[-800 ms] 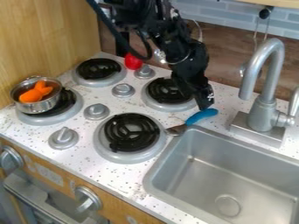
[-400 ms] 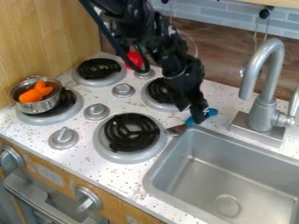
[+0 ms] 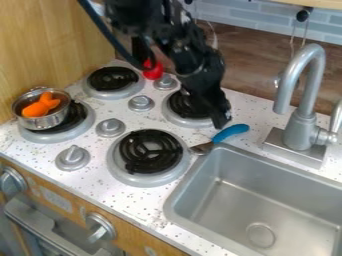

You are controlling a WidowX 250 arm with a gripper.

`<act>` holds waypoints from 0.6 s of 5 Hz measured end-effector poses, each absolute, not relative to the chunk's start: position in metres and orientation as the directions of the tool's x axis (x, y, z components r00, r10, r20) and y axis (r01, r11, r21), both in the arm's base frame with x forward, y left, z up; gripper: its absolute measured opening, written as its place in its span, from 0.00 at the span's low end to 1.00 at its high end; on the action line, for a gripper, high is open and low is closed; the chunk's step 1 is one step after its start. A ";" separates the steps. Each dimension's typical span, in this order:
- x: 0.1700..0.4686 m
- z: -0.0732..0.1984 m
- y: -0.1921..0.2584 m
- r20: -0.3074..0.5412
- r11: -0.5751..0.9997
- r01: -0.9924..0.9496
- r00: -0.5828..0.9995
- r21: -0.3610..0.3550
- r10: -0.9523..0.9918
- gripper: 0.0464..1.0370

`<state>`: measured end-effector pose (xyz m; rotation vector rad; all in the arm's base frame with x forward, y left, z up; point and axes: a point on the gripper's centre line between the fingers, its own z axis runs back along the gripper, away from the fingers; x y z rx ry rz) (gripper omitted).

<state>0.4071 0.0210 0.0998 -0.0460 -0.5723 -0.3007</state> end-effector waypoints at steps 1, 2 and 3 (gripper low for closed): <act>0.382 0.131 0.056 0.591 0.978 0.179 0.780 0.103 -0.205 0.97; 0.359 0.141 0.100 0.593 0.991 0.040 0.798 0.128 -0.109 0.97; 0.341 0.146 0.146 0.596 0.983 -0.111 0.803 0.144 0.003 0.97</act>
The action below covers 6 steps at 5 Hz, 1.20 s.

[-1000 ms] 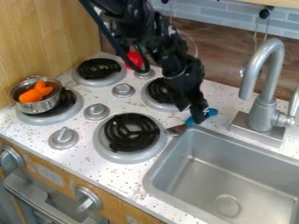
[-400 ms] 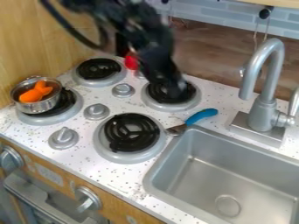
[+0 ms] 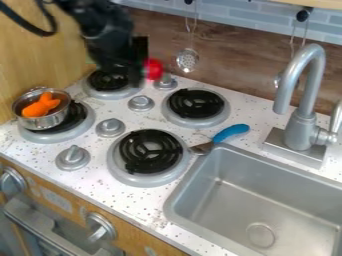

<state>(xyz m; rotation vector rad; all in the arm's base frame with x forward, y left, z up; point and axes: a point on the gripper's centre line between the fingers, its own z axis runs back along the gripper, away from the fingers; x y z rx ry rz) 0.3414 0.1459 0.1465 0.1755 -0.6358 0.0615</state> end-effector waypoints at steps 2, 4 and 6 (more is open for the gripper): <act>0.288 0.150 0.236 0.587 0.903 -0.387 0.781 0.188 0.213 0.97; 0.290 0.124 0.265 0.533 0.883 -0.408 0.813 0.232 0.235 0.97; 0.305 0.092 0.279 0.503 0.904 -0.378 0.831 0.199 0.237 0.97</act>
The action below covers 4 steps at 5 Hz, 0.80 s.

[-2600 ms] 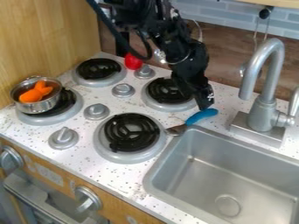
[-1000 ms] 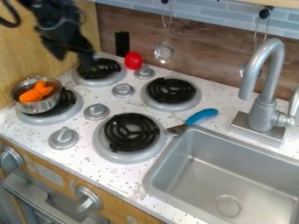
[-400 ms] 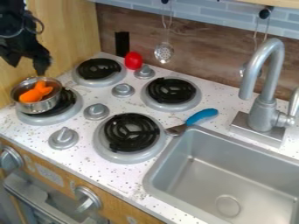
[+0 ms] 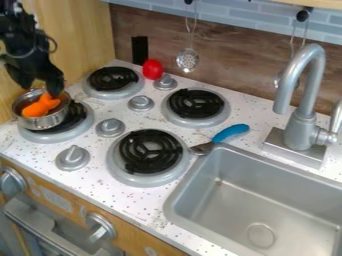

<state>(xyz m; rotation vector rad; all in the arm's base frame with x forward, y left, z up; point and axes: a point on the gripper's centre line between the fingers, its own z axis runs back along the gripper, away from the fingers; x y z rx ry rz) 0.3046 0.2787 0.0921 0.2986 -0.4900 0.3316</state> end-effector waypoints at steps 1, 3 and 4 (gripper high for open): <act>0.313 0.074 0.291 0.484 0.904 -0.383 0.838 0.190 0.253 0.97; 0.309 0.067 0.314 0.457 0.892 -0.400 0.847 0.212 0.271 0.97; 0.307 0.052 0.313 0.436 0.905 -0.383 0.857 0.187 0.273 0.97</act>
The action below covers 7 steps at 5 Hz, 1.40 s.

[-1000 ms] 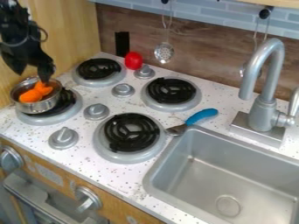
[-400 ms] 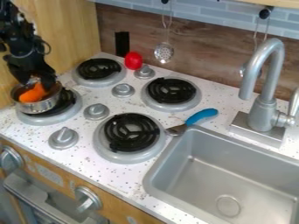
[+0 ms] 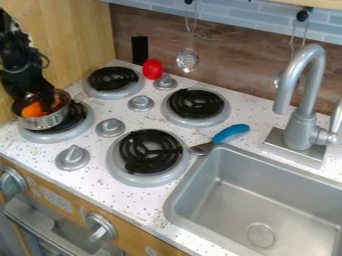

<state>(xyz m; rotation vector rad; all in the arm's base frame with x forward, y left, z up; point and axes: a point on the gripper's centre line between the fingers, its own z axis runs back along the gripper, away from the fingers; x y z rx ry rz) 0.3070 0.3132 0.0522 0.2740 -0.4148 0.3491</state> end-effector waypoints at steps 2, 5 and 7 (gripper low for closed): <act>0.313 0.040 0.308 0.445 0.921 -0.358 0.857 0.151 0.260 0.93; 0.318 0.039 0.284 0.469 0.933 -0.326 0.854 0.152 0.222 0.46; 0.334 0.117 0.251 0.596 0.940 -0.301 0.789 0.163 0.149 0.46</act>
